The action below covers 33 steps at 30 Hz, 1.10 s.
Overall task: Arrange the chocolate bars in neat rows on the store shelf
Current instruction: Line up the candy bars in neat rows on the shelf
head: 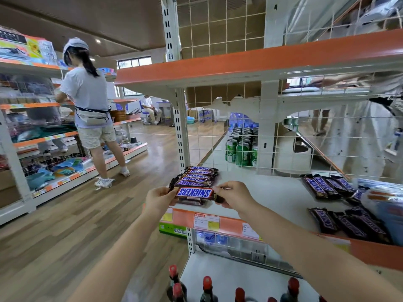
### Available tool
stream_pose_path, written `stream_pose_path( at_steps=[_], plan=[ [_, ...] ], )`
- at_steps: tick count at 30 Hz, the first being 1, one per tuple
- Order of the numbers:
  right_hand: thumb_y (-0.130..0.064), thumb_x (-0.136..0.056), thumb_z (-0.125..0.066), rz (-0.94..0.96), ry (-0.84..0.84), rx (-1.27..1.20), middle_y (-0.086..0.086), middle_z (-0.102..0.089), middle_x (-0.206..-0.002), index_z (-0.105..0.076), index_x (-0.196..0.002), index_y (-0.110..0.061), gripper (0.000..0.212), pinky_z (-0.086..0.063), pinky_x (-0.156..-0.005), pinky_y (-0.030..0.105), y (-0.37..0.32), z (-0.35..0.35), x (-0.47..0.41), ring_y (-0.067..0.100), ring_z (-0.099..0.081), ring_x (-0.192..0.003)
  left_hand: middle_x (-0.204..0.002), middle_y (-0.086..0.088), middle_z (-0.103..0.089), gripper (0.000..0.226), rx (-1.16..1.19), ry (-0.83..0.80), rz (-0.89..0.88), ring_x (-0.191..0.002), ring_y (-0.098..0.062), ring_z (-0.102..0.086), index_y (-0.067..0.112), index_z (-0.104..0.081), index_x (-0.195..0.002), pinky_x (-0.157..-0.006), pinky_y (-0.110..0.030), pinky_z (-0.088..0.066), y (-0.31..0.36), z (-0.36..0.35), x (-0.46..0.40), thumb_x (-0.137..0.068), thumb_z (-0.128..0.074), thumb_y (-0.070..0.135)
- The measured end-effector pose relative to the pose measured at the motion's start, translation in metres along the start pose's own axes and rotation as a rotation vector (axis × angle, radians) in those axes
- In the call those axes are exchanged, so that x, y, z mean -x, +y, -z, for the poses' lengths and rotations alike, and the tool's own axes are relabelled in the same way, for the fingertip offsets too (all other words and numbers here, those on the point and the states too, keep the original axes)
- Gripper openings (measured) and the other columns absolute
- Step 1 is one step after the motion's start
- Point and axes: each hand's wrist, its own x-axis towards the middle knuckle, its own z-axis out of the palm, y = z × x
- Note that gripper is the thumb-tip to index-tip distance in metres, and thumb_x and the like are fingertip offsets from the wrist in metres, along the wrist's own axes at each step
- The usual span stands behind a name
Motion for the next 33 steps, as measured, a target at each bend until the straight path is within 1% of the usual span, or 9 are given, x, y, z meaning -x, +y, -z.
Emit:
stream_pose_path(
  at_steps=[2, 4, 8, 12, 18, 22, 26, 31, 33],
  plan=[
    [-0.016, -0.087, -0.066, -0.018, 0.0, 0.044, 0.015, -0.063, -0.099, -0.06, -0.092, -0.011, 0.009, -0.046, -0.055, 0.021, 0.006, -0.005, -0.003, 0.027, -0.064, -0.085, -0.053, -0.01, -0.058, 0.025, -0.105, 0.031, -0.04, -0.06, -0.019, -0.053, 0.012, -0.059, -0.057, -0.057, -0.023, -0.042, -0.004, 0.002, -0.005, -0.074, -0.072, 0.024],
    [-0.015, -0.086, -0.067, -0.028, 0.005, 0.072, 0.013, -0.063, -0.098, -0.061, -0.093, -0.012, 0.009, -0.048, -0.056, 0.021, 0.011, -0.01, -0.006, 0.025, -0.063, -0.086, -0.062, -0.015, -0.058, 0.026, -0.197, 0.046, -0.05, -0.065, -0.021, -0.051, 0.01, -0.06, -0.059, -0.064, -0.029, -0.037, -0.007, 0.002, -0.008, -0.077, -0.071, 0.025],
    [-0.015, -0.085, -0.069, -0.001, 0.031, 0.164, 0.009, -0.06, -0.095, -0.058, -0.095, -0.013, 0.015, -0.051, -0.059, 0.021, 0.015, -0.017, -0.01, 0.017, -0.059, -0.07, -0.064, -0.011, -0.058, 0.019, -0.288, 0.087, -0.064, -0.066, -0.022, -0.05, 0.006, -0.066, -0.072, -0.062, -0.029, -0.033, -0.015, 0.005, -0.014, -0.087, -0.063, 0.017],
    [-0.018, -0.084, -0.069, 0.044, 0.034, 0.283, 0.008, -0.062, -0.095, -0.057, -0.089, -0.016, 0.013, -0.053, -0.075, 0.03, 0.018, -0.022, -0.015, 0.019, -0.059, -0.081, -0.076, -0.014, -0.065, 0.018, -0.32, 0.103, -0.042, -0.072, -0.022, -0.054, 0.002, -0.07, -0.084, -0.062, -0.028, -0.036, -0.023, 0.005, -0.021, -0.088, -0.063, 0.018],
    [-0.021, -0.084, -0.069, 0.031, 0.036, 0.353, 0.01, -0.065, -0.109, -0.064, -0.102, -0.009, 0.022, -0.05, -0.08, 0.03, 0.024, -0.027, -0.025, 0.019, -0.058, -0.088, -0.078, -0.008, -0.067, 0.022, -0.479, 0.132, -0.057, -0.074, -0.022, -0.056, 0.009, -0.071, -0.084, -0.057, -0.028, -0.035, -0.026, 0.001, -0.025, -0.09, -0.059, 0.027],
    [-0.021, -0.085, -0.069, 0.027, 0.033, 0.38, 0.009, -0.063, -0.114, -0.063, -0.105, -0.008, 0.025, -0.047, -0.079, 0.026, 0.029, -0.03, -0.027, 0.022, -0.06, -0.102, -0.081, -0.004, -0.065, 0.024, -0.647, 0.145, -0.048, -0.082, -0.024, -0.057, 0.016, -0.07, -0.085, -0.067, -0.029, -0.039, -0.028, 0.002, -0.026, -0.09, -0.056, 0.035],
    [-0.021, -0.085, -0.067, 0.043, 0.025, 0.423, 0.009, -0.062, -0.115, -0.063, -0.108, -0.006, 0.028, -0.04, -0.077, 0.021, 0.03, -0.032, -0.028, 0.022, -0.058, -0.104, -0.078, -0.009, -0.064, 0.03, -0.742, 0.11, -0.02, -0.075, -0.023, -0.05, 0.012, -0.069, -0.081, -0.052, -0.023, -0.025, -0.028, 0.003, -0.024, -0.092, -0.054, 0.036],
    [-0.022, -0.085, -0.068, 0.098, -0.013, 0.502, 0.009, -0.065, -0.112, -0.066, -0.103, -0.006, 0.025, -0.044, -0.084, 0.025, 0.03, -0.04, -0.028, 0.021, -0.059, -0.104, -0.058, 0.0, -0.05, 0.045, -0.809, 0.143, -0.009, -0.081, -0.027, -0.052, 0.015, -0.049, -0.054, -0.079, -0.034, -0.034, -0.034, 0.005, -0.027, -0.093, -0.05, 0.036],
    [-0.024, -0.084, -0.068, 0.112, -0.023, 0.525, 0.008, -0.066, -0.111, -0.066, -0.102, -0.006, 0.025, -0.044, -0.083, 0.026, 0.03, -0.044, -0.029, 0.021, -0.059, -0.103, -0.063, -0.001, -0.052, 0.045, -0.829, 0.166, 0.003, -0.089, -0.027, -0.053, 0.016, -0.049, -0.054, -0.083, -0.035, -0.032, -0.035, 0.006, -0.028, -0.093, -0.048, 0.039]
  ],
)
